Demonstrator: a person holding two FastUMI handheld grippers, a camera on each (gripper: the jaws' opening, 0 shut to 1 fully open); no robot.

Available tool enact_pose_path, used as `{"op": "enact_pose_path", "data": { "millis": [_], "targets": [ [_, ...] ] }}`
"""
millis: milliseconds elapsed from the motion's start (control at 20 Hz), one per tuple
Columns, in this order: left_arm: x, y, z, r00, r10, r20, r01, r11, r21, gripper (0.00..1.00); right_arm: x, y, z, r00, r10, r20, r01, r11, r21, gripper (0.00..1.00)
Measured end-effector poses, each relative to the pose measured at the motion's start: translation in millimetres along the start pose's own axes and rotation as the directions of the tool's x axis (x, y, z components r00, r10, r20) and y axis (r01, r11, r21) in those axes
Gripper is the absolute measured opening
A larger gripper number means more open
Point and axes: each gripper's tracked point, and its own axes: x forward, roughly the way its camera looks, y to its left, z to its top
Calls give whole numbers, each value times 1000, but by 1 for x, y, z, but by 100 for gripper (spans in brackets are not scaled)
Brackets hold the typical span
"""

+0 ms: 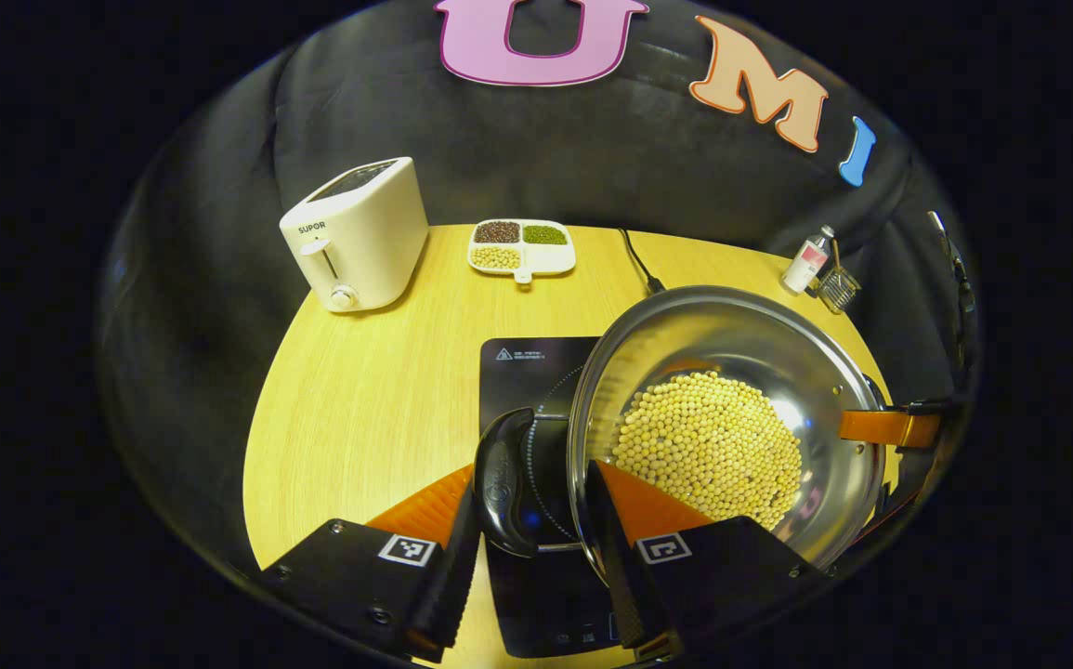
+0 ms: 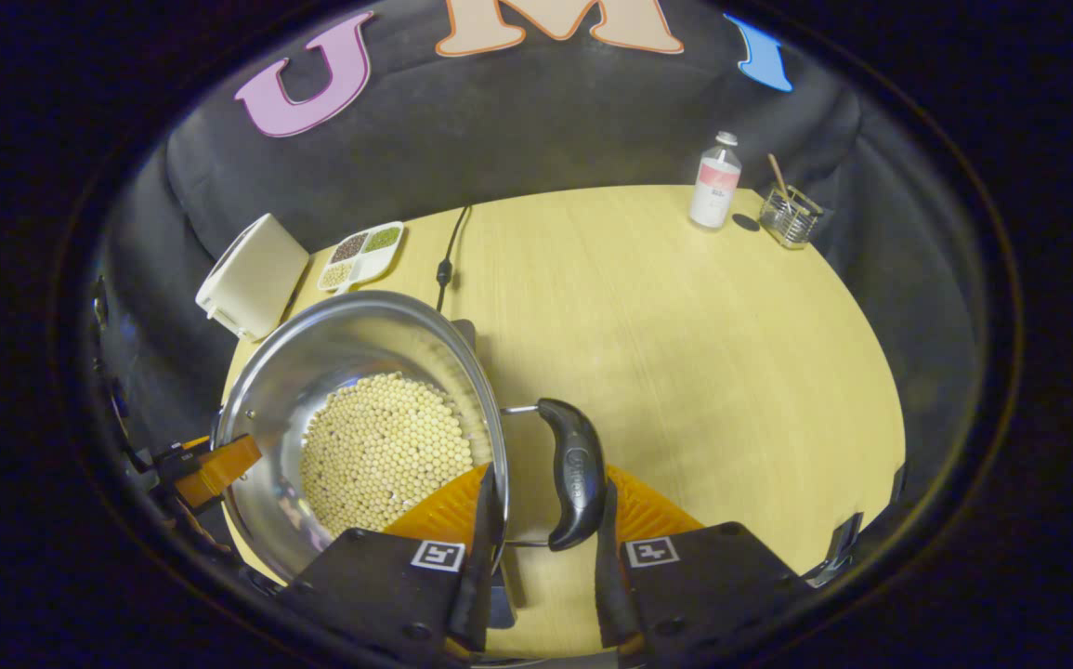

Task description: First push the handle of the pot to place it horizontally, then grasp the pot with both hands and set it on the induction cooktop.

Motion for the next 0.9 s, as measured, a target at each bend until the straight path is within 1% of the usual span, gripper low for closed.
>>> {"op": "enact_pose_path", "data": {
  "millis": [150, 200, 250, 300, 600, 650, 700, 800, 850, 900],
  "targets": [
    [9, 11, 0, 1000, 11, -5, -11, 1000, -2, 64, 3, 2, -3, 1000, 6, -11, -6, 1000, -3, 48],
    [10, 13, 0, 1000, 15, -15, -15, 1000, 2, 64, 4, 2, -2, 1000, 9, -15, -9, 1000, -5, 41],
    [10, 15, 2, 1000, 19, -5, -19, 1000, 10, 64, 6, 1, -1, 1000, 11, -11, -11, 1000, -7, 48],
    [12, 19, 5, 1000, 21, 1, -21, 1000, 17, 64, 9, -1, -1, 1000, 13, -15, -13, 1000, -8, 41],
    [21, 28, 13, 999, 34, 23, -35, 998, 45, 64, 16, -9, 5, 999, 28, -32, -28, 999, 17, 41],
    [21, 28, 13, 999, 36, 20, -36, 998, 44, 65, 17, -10, 5, 999, 32, -38, -31, 999, 23, 43],
    [21, 28, 11, 999, 42, 16, -43, 998, 47, 66, 19, -11, 6, 999, 31, -35, -30, 999, 19, 50],
    [22, 34, 3, 997, 81, -1, -81, 995, 53, 71, 15, -13, 3, 999, 22, -38, -22, 1000, 3, 50],
    [20, 36, 1, 996, 94, 2, -94, 994, 53, 83, 13, -15, 1, 999, 22, -32, -22, 1000, 3, 58],
    [18, 36, 1, 995, 100, 11, -101, 994, 49, 89, 11, -15, 3, 999, 32, -27, -32, 999, 9, 62]
  ]
}}
